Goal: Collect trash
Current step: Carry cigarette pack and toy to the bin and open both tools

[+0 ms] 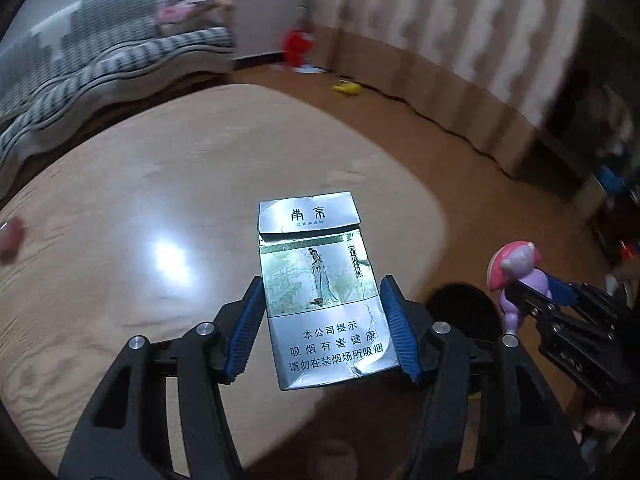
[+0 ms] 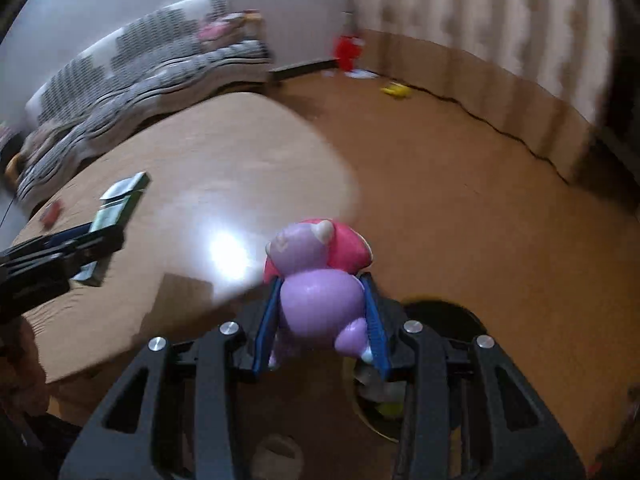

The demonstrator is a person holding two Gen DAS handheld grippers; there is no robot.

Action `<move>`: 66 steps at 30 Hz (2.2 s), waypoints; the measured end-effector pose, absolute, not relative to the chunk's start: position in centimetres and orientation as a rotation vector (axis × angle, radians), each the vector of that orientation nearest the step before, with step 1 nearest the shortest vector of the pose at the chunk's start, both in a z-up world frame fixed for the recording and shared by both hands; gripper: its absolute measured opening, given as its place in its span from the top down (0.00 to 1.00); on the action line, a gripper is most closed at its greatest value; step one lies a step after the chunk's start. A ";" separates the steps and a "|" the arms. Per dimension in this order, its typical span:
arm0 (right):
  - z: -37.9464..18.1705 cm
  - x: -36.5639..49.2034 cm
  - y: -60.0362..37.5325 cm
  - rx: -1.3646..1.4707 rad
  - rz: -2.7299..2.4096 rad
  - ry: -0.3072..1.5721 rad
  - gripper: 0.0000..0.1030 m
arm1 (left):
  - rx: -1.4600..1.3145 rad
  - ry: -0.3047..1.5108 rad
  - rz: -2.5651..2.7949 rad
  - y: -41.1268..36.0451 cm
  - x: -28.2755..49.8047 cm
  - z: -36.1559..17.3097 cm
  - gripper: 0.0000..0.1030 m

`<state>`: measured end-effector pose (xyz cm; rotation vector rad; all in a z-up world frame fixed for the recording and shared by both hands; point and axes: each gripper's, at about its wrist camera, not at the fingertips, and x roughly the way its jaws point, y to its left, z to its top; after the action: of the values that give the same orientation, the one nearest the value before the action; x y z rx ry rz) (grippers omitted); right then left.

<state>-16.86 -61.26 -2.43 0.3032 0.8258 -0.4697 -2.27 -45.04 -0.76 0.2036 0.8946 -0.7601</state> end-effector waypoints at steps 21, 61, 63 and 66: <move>-8.8 -23.3 -69.3 0.561 -0.650 1.032 0.61 | 0.311 0.942 -1.089 -55.9 -11.1 -4.0 0.44; -7.4 -28.6 -73.3 0.726 -0.900 0.880 0.37 | 0.434 1.083 -1.228 -63.0 -14.0 -11.7 0.44; -7.1 -28.8 -73.4 0.728 -0.914 0.865 0.37 | 0.438 1.071 -1.246 -63.2 -14.3 -11.8 0.44; -6.9 -29.0 -73.6 0.726 -0.920 0.856 0.37 | 0.446 1.068 -1.256 -63.6 -14.7 -12.1 0.39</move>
<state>-29.00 -73.55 -6.86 0.7261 0.8562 -0.9203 -14.74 -63.59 -12.14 0.4456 1.0683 -1.2560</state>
